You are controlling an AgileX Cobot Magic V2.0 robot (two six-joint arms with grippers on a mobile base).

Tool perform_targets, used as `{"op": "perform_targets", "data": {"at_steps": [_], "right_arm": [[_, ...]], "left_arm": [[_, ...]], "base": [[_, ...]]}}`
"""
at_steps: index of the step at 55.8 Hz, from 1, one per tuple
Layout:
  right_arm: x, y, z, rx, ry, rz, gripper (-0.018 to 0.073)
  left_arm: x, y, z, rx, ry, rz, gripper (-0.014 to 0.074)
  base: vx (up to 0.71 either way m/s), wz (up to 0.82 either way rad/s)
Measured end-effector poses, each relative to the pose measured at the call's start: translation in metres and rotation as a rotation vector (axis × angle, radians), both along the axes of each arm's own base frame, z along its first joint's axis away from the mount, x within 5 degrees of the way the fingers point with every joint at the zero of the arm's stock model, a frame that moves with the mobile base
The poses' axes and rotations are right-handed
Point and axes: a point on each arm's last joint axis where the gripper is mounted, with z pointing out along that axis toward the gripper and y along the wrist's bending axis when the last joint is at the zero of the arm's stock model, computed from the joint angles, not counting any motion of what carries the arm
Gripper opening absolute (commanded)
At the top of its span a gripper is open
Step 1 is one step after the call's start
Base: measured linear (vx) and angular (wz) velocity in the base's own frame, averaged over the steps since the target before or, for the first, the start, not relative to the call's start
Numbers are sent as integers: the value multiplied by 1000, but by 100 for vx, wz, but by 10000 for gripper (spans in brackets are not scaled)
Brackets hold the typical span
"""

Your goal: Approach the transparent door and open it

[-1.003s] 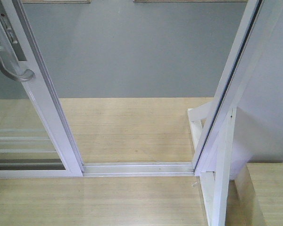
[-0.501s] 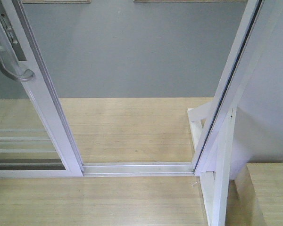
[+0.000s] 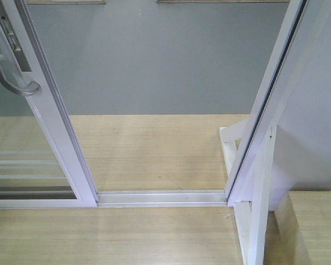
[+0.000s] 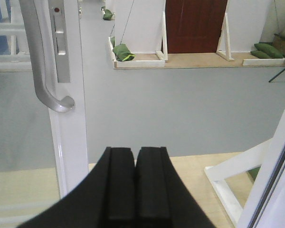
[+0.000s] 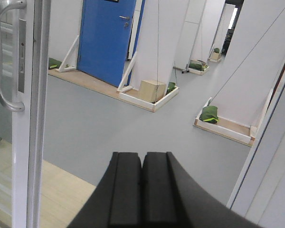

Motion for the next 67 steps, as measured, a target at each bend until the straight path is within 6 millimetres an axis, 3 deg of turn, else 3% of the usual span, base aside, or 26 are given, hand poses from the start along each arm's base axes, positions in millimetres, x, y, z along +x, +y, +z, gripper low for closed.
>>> {"op": "perform_targets", "data": {"at_steps": [5,11,67], "right_arm": [[0,0,0,0,0,0,-6],[0,0,0,0,0,0,-6],[0,0,0,0,1,0,-6]], "left_arm": [[0,1,-22,-22,-48,9,-3],[0,1,-29,-1,-44,10,-3],[0,1,-29,6,-52,10,-3]], "base": [[0,0],[0,0],[0,0]]}}
